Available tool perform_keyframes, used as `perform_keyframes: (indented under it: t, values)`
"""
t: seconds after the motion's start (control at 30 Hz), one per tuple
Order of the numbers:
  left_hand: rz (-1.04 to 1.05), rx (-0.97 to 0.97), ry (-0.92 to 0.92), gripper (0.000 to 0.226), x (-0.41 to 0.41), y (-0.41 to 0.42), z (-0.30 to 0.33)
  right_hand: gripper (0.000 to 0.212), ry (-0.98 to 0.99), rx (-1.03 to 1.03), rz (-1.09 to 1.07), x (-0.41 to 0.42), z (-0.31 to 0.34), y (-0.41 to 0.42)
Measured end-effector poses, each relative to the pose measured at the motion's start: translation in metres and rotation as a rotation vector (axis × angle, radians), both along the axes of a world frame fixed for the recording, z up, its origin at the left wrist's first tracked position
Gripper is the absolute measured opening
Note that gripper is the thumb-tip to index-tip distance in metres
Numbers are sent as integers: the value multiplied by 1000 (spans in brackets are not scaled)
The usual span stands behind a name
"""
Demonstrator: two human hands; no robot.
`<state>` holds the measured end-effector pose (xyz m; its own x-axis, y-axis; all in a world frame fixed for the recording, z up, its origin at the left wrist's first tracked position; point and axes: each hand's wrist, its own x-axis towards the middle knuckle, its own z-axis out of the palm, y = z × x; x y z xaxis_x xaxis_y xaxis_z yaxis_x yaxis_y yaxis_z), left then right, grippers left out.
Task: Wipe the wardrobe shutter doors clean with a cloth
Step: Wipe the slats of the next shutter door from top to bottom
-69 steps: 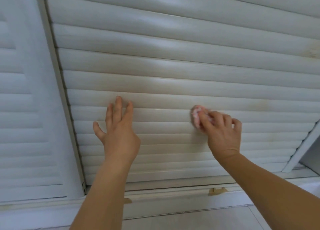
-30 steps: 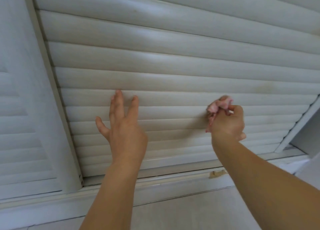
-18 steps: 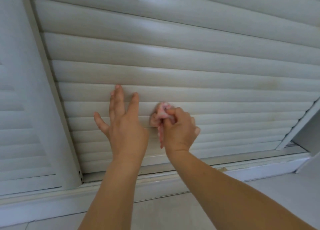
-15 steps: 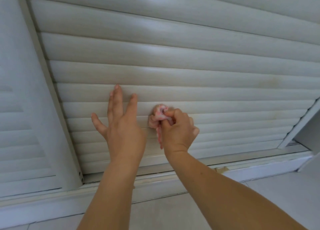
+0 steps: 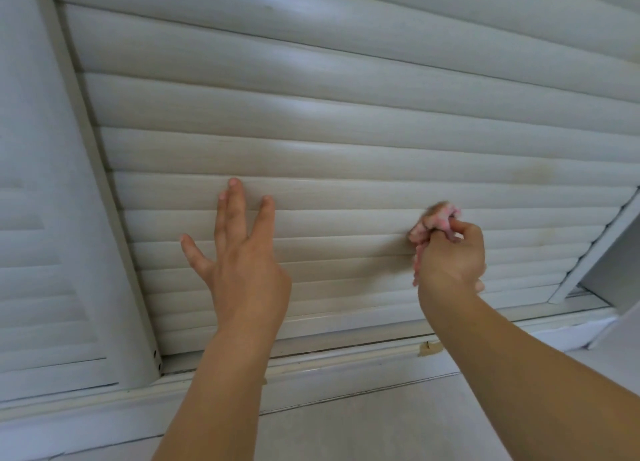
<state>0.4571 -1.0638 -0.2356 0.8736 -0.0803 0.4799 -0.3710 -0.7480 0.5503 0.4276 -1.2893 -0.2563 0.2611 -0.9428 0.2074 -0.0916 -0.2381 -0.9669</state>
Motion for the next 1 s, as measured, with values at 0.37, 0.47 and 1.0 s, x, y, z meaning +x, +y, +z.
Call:
perform_keyframes:
  t: [0.37,0.47,1.0]
  values:
    - [-13,17,6,90,0,2,2,32,219,-886,-193,13,14,27]
    - [-10,1,2,88,0,-1,2,35,282,-1072,-207,18,14,39]
    - [11,-8,-43,87,3,-3,-4,41,416,-1284,-168,0,23,3]
